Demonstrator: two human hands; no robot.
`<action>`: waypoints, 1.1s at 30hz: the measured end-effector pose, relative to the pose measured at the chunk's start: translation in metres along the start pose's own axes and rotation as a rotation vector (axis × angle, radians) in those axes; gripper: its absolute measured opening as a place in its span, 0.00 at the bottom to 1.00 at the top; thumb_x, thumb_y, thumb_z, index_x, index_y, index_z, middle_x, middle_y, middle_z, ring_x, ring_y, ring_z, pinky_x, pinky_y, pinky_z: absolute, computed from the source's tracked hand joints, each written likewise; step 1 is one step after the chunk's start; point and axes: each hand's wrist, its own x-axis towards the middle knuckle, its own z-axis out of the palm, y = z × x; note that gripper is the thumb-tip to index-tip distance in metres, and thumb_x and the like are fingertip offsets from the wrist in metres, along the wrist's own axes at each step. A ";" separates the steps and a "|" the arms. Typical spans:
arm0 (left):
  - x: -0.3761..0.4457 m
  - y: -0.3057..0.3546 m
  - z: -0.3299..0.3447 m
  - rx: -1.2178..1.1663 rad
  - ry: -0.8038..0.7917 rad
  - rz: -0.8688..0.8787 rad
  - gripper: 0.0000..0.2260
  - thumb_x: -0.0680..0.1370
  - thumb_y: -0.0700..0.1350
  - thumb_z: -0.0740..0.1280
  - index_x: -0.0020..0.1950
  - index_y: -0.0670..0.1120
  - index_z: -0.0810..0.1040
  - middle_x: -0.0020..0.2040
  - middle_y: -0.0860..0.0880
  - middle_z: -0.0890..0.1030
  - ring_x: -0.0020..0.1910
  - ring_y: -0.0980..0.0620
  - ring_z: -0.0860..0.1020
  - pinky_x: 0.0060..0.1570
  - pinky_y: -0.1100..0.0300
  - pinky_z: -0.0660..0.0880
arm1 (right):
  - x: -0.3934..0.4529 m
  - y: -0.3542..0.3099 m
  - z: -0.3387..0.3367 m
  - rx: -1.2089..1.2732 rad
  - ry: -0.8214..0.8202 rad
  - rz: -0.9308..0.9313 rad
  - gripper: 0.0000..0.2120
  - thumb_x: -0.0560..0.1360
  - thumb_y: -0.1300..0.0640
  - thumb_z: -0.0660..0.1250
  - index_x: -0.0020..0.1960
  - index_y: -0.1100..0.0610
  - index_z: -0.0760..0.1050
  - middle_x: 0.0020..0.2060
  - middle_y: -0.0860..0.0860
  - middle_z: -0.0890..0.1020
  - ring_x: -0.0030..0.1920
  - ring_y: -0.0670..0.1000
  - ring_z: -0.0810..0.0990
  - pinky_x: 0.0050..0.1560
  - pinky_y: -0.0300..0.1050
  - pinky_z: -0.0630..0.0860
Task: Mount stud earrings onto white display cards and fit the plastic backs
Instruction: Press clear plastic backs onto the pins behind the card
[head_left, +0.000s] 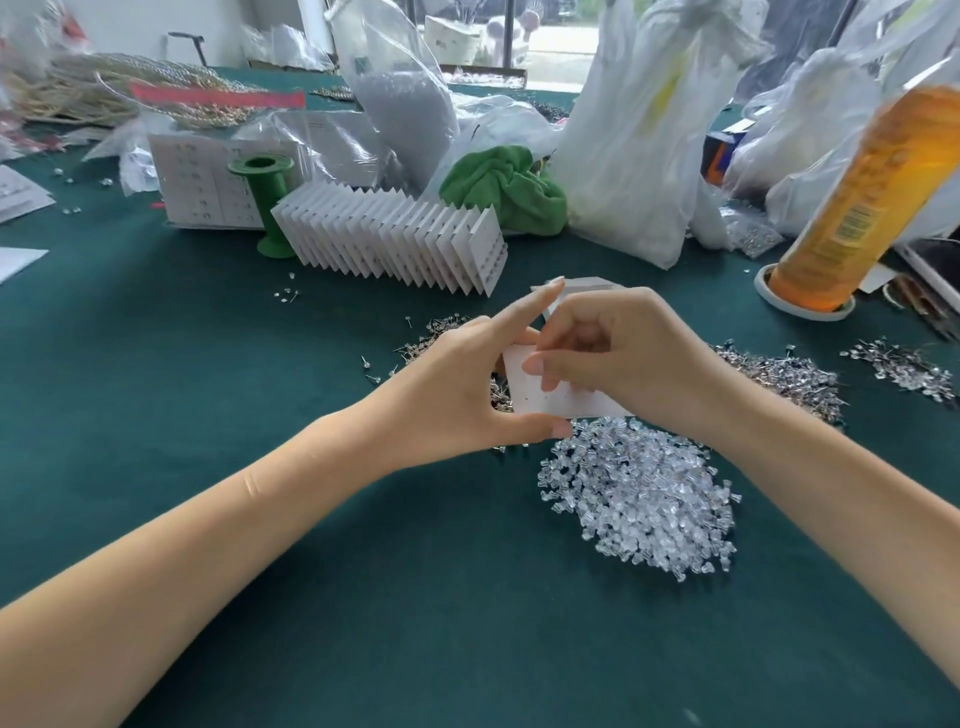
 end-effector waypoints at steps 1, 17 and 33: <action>0.000 0.002 0.001 0.006 -0.002 0.015 0.46 0.67 0.56 0.76 0.77 0.55 0.53 0.60 0.55 0.78 0.60 0.54 0.74 0.63 0.55 0.69 | 0.001 -0.001 0.001 0.018 -0.004 0.016 0.05 0.70 0.63 0.75 0.38 0.59 0.79 0.27 0.46 0.81 0.27 0.40 0.77 0.32 0.31 0.72; 0.000 0.004 0.005 -0.036 0.007 0.036 0.48 0.67 0.55 0.76 0.77 0.55 0.47 0.43 0.64 0.79 0.46 0.66 0.74 0.51 0.73 0.66 | 0.005 -0.014 0.000 0.000 -0.072 0.290 0.08 0.70 0.55 0.75 0.41 0.61 0.82 0.27 0.47 0.82 0.29 0.43 0.73 0.32 0.34 0.71; -0.001 0.006 0.005 -0.031 0.015 0.040 0.48 0.67 0.56 0.74 0.77 0.55 0.47 0.44 0.62 0.81 0.46 0.67 0.74 0.50 0.74 0.65 | 0.002 -0.016 0.004 -0.094 -0.048 0.196 0.05 0.69 0.58 0.76 0.37 0.57 0.81 0.28 0.50 0.83 0.30 0.42 0.78 0.41 0.38 0.77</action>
